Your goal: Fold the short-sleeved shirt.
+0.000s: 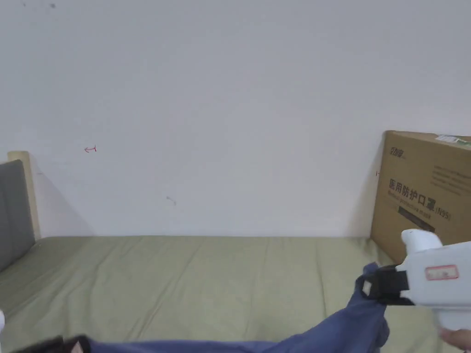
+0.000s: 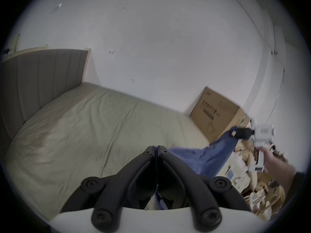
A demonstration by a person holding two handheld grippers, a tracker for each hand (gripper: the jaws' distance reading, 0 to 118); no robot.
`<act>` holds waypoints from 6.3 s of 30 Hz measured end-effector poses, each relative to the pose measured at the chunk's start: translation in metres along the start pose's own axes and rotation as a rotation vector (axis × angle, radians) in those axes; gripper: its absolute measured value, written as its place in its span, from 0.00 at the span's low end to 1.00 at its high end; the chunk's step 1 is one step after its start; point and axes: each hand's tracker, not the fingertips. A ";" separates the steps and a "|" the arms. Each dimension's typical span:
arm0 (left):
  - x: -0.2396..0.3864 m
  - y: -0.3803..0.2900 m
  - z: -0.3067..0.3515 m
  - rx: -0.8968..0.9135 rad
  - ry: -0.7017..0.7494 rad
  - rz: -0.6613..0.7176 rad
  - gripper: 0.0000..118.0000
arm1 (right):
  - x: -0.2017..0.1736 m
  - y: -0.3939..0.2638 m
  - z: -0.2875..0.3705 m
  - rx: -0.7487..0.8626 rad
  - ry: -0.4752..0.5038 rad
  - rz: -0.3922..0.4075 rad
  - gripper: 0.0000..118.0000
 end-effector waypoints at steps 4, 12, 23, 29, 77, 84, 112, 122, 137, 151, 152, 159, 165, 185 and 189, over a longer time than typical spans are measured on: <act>0.021 0.063 0.007 0.073 0.018 -0.057 0.01 | -0.010 0.027 0.053 0.071 -0.007 0.000 0.02; 0.043 0.178 -0.020 0.129 0.111 -0.145 0.01 | -0.024 0.100 0.090 0.209 -0.069 0.013 0.01; 0.062 0.280 -0.094 0.272 0.193 -0.145 0.01 | -0.059 0.231 0.050 0.382 -0.183 0.111 0.02; 0.061 0.292 -0.148 0.339 0.210 -0.148 0.01 | -0.063 0.272 0.020 0.520 -0.274 0.189 0.01; -0.080 -0.163 -0.051 -0.810 0.202 0.138 0.98 | 0.081 -0.263 0.022 -0.446 -0.299 -0.229 0.95; -0.047 -0.119 -0.018 -0.599 0.190 0.054 0.98 | 0.042 -0.232 0.049 -0.286 -0.295 -0.068 0.95; -0.085 0.016 -0.307 -0.594 0.222 -0.062 0.05 | -0.016 -0.162 -0.021 0.213 -0.056 -0.095 0.00; -0.146 -0.029 -0.424 -0.685 0.317 -0.195 0.95 | 0.024 -0.170 -0.070 0.097 -0.082 -0.187 0.00; -0.131 -0.054 -0.409 -0.623 0.342 -0.345 0.50 | 0.032 -0.177 -0.078 0.040 -0.062 -0.170 0.00; -0.076 -0.031 -0.275 -0.373 0.157 -0.197 0.02 | 0.145 -0.033 -0.185 -0.085 -0.192 -0.111 0.27; -0.073 -0.030 -0.269 -0.376 0.136 -0.192 0.02 | 0.155 -0.025 -0.205 -0.153 -0.227 -0.118 0.73; -0.060 -0.030 -0.244 -0.382 0.103 -0.225 0.02 | 0.211 -0.030 -0.305 -0.455 -0.355 -0.154 0.93; -0.066 -0.035 -0.243 -0.427 0.125 -0.257 0.02 | 0.220 -0.061 -0.320 -0.478 -0.424 -0.092 0.91; -0.050 0.023 -0.163 -0.284 0.157 -0.175 0.02 | 0.113 0.006 -0.058 0.023 -0.175 -0.081 0.00; -0.025 0.064 -0.129 -0.204 0.147 -0.217 0.02 | 0.083 0.039 -0.011 0.092 -0.178 0.005 0.00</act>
